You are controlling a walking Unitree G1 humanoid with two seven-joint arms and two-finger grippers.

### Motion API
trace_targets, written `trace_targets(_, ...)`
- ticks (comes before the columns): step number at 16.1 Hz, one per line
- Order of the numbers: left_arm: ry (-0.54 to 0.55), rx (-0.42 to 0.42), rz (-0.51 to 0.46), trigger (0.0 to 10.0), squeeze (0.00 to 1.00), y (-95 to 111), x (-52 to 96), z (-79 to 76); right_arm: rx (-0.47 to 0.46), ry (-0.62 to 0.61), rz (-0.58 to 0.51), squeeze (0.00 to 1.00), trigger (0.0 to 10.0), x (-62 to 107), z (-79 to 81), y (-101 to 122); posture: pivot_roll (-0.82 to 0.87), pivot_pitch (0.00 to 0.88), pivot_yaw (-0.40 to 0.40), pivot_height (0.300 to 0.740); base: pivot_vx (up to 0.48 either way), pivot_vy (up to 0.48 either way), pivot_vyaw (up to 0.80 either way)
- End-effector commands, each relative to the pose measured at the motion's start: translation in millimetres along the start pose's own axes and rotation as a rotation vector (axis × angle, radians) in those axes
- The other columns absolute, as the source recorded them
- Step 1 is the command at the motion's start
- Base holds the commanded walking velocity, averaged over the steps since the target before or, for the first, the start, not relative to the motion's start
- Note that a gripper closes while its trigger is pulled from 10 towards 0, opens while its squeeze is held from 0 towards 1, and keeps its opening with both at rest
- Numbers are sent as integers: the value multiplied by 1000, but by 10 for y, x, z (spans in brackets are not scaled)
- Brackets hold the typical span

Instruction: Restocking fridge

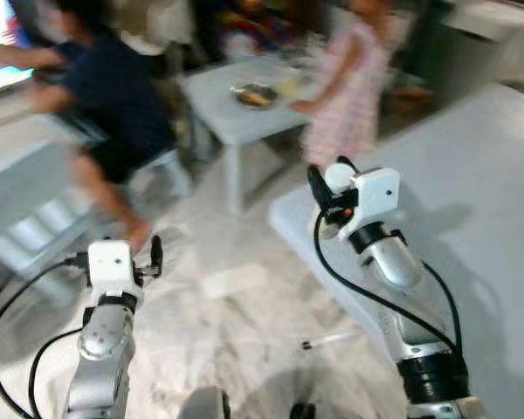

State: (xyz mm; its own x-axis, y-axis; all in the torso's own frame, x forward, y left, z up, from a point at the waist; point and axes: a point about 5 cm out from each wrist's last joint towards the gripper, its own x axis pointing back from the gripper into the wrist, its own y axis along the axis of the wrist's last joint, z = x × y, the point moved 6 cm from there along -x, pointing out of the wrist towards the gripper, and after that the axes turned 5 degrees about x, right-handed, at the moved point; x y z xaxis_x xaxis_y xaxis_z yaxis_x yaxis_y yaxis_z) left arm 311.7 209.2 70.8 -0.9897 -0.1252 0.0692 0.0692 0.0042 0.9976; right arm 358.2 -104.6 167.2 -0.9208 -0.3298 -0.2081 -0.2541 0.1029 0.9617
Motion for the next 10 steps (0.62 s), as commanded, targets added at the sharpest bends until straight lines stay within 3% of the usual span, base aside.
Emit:
trace_targets(1, 5, -8, 9, 10000, 0, -35, 6, 22, 4, -3, 10, 0, 10000, 26, -4, -35, -33, 3, 26, 740, 0, 0, 800)
trace_targets(5, 12, -18, 24, 10000, 0, -82, 46, 86, 14, -14, 38, 0, 10000, 145, -40, -140, -36, 0, 36, 740, 0, 392, 800)
trace_targets(10, 25, -23, 28, 10000, 0, -99, 50, 118, 6, 4, 24, 0, 10000, 123, 20, -128, -23, 0, 37, 740, 0, 425, 800)
